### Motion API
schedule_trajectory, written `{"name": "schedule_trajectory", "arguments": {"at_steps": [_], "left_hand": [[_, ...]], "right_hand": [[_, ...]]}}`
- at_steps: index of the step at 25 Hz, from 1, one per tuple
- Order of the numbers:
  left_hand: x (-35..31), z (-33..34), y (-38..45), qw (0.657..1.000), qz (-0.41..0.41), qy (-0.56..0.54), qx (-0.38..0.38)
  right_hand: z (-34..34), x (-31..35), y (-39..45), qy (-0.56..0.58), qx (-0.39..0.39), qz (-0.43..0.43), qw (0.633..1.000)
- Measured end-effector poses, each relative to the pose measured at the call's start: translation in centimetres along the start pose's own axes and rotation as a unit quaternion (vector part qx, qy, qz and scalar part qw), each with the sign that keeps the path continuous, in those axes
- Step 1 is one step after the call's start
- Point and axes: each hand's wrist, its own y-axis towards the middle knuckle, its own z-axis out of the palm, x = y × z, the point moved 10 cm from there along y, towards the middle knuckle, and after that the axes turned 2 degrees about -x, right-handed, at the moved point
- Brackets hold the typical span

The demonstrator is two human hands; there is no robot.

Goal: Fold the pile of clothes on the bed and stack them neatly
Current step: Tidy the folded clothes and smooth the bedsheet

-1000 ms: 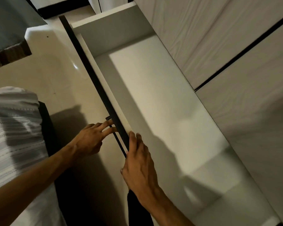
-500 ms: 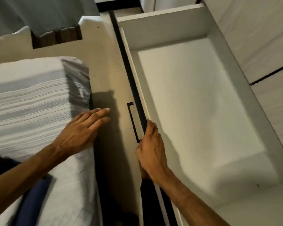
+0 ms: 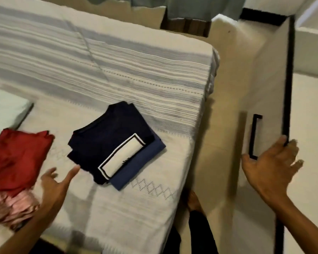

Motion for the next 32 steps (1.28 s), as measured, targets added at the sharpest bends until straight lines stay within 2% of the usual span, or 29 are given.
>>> {"name": "schedule_trajectory", "arguments": {"at_steps": [1, 2, 3, 5, 6, 8, 10, 13, 15, 19, 23, 26, 28, 30, 32], "left_hand": [[3.4, 1.8, -0.4, 0.992, -0.096, -0.068, 0.051], [5.0, 3.7, -1.1, 0.975, -0.156, -0.124, 0.1], [5.6, 5.2, -1.4, 0.963, -0.177, -0.153, 0.135], [5.0, 7.1, -0.8, 0.963, -0.151, -0.166, 0.153], [4.1, 7.9, -0.3, 0.964, -0.134, -0.179, 0.146], [3.0, 9.4, 1.8, 0.96, -0.121, -0.216, 0.13], [2.2, 11.5, 3.2, 0.941, -0.144, -0.256, 0.169], [1.7, 13.6, 2.6, 0.913, -0.166, -0.273, 0.254], [0.8, 13.3, 1.2, 0.925, -0.141, -0.245, 0.255], [-6.8, 12.4, -4.4, 0.952, -0.024, -0.176, 0.249], [-22.9, 14.8, -13.9, 0.945, 0.119, -0.073, 0.295], [-37.1, 21.7, -23.9, 0.902, 0.261, 0.008, 0.343], [-44.2, 29.1, -31.2, 0.859, 0.335, 0.054, 0.384], [-49.1, 37.3, -37.5, 0.811, 0.401, 0.092, 0.415], [-50.7, 47.0, -43.2, 0.75, 0.468, 0.174, 0.433]], "right_hand": [[1.0, 4.2, -0.7, -0.01, 0.01, -0.062, 0.998], [2.9, 9.6, -1.6, 0.029, 0.051, -0.129, 0.99], [5.2, 15.1, -2.9, 0.109, 0.134, -0.161, 0.972], [11.6, 24.1, -5.6, 0.256, 0.336, -0.095, 0.901], [14.2, 27.1, -6.8, 0.275, 0.393, -0.057, 0.876], [18.1, 32.5, -8.2, 0.231, 0.419, -0.066, 0.876], [20.0, 34.7, -8.5, 0.19, 0.411, -0.083, 0.888], [20.6, 34.0, -9.5, 0.212, 0.461, -0.043, 0.86], [19.0, 32.8, -9.6, 0.216, 0.462, -0.063, 0.858], [10.7, 27.2, -6.9, 0.272, 0.395, -0.095, 0.872], [-1.2, 18.2, -0.6, 0.383, 0.31, -0.066, 0.868], [-11.3, 7.0, 6.0, 0.468, 0.205, -0.014, 0.859], [-14.5, -2.2, 9.2, 0.514, 0.156, 0.045, 0.842], [-14.2, -10.5, 11.4, 0.552, 0.127, 0.107, 0.817], [-10.5, -18.4, 12.2, 0.576, 0.125, 0.188, 0.785]]}}
